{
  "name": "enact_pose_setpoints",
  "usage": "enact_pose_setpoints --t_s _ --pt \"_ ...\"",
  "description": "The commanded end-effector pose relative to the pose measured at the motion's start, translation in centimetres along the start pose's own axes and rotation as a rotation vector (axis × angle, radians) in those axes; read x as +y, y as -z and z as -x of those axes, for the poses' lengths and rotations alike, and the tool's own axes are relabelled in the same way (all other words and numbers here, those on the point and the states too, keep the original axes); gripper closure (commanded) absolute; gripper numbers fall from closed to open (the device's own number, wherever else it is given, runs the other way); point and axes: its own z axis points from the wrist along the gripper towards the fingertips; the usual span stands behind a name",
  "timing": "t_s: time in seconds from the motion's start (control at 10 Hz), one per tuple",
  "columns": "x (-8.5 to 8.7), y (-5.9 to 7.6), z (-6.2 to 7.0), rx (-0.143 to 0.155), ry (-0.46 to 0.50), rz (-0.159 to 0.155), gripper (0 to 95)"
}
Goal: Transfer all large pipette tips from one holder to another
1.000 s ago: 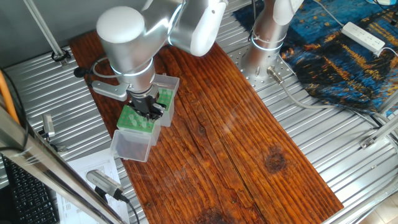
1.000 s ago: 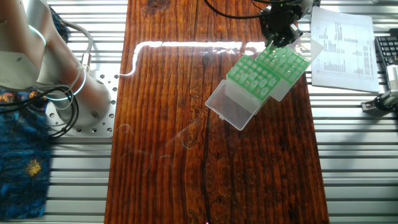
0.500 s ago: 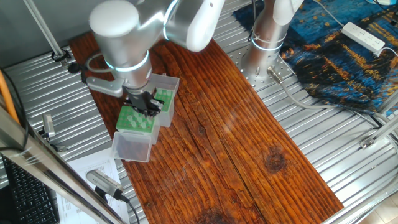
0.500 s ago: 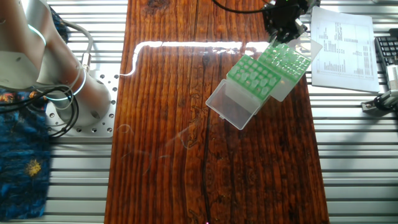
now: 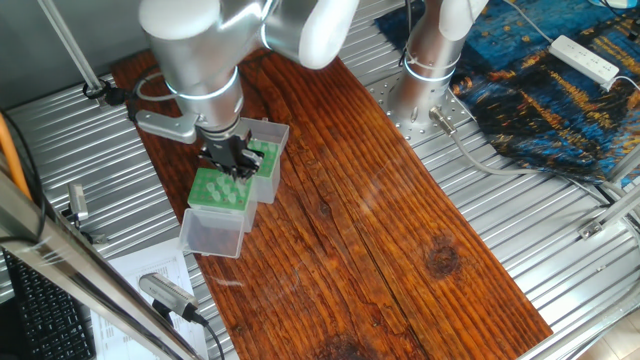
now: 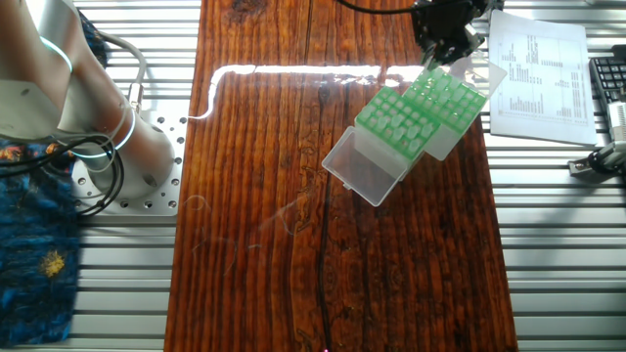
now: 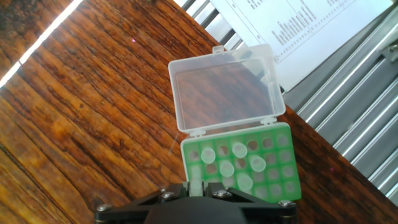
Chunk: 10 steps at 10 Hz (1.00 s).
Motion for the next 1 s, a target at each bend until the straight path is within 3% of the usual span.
enact_pose_setpoints --t_s 0.1,0.6,1.0 --pt "-0.3 0.5 0.2 0.016 0.005 0.013 95.0" --pt "-0.3 2.1 0.4 0.045 0.005 0.032 95.0" --pt "-0.4 3.8 0.1 0.051 0.018 0.040 95.0"
